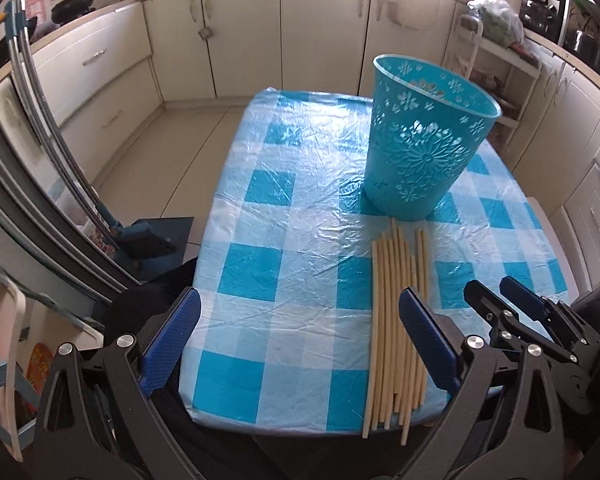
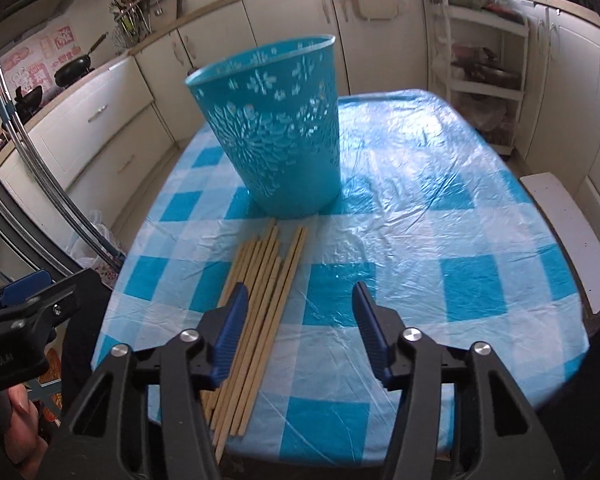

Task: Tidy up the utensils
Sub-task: 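Lower the left tool to the wooden sticks and close on one stick, then lift the stick with the left tool and drop it into the teal basket, then close the right tool on a single wooden stick and lift it, then carry the stick over the teal basket and open the right tool, then return the left tool to the sticks and close on another stick, then lift the stick with the left tool and drop it into the basket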

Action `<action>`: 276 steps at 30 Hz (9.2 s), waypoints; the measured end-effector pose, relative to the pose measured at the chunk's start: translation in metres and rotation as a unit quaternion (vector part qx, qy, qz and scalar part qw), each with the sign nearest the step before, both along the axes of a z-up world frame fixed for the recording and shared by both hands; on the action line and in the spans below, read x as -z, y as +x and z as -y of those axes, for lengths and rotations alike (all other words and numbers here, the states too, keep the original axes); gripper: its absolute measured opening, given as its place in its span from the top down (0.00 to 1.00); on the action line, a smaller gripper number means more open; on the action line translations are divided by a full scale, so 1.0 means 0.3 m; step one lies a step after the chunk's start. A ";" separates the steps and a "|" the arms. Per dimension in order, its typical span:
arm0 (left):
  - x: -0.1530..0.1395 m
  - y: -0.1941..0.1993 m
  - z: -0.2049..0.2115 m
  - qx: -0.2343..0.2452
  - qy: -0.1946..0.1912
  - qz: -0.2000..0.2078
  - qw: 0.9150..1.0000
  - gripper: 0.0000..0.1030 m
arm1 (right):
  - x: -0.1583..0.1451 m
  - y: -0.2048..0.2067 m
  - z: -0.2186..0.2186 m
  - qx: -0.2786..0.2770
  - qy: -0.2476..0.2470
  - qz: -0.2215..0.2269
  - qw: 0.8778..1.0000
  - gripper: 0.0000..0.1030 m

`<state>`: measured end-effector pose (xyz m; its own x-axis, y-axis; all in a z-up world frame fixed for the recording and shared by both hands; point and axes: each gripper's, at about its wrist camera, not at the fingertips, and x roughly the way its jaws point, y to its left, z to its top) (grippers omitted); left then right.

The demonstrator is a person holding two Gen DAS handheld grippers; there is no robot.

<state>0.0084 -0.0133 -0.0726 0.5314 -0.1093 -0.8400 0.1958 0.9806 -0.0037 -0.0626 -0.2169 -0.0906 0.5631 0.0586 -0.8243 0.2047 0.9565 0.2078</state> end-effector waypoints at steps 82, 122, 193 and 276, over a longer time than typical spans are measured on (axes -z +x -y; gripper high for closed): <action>-0.603 0.391 0.192 0.126 -0.221 0.161 0.954 0.95 | 0.194 0.197 0.069 -0.104 -0.007 0.001 0.995 0.64; -0.129 0.408 0.021 -0.011 -0.088 0.113 0.990 0.37 | 0.149 0.155 0.085 -0.097 -0.044 -0.027 0.994 0.95; 0.160 0.144 0.000 0.032 -0.048 -0.029 0.998 0.27 | 0.151 0.218 0.010 -0.032 -0.027 -0.011 0.999 0.70; -0.185 0.224 0.086 0.118 -0.167 0.012 0.979 0.95 | 0.163 0.143 0.047 -0.105 -0.060 0.003 0.993 0.64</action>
<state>0.0756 -0.0392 -0.0169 0.4778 -0.4977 -0.7239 0.4216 0.8528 -0.3081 -0.0197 -0.2312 -0.1394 0.5528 0.0776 -0.8297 -0.0034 0.9959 0.0909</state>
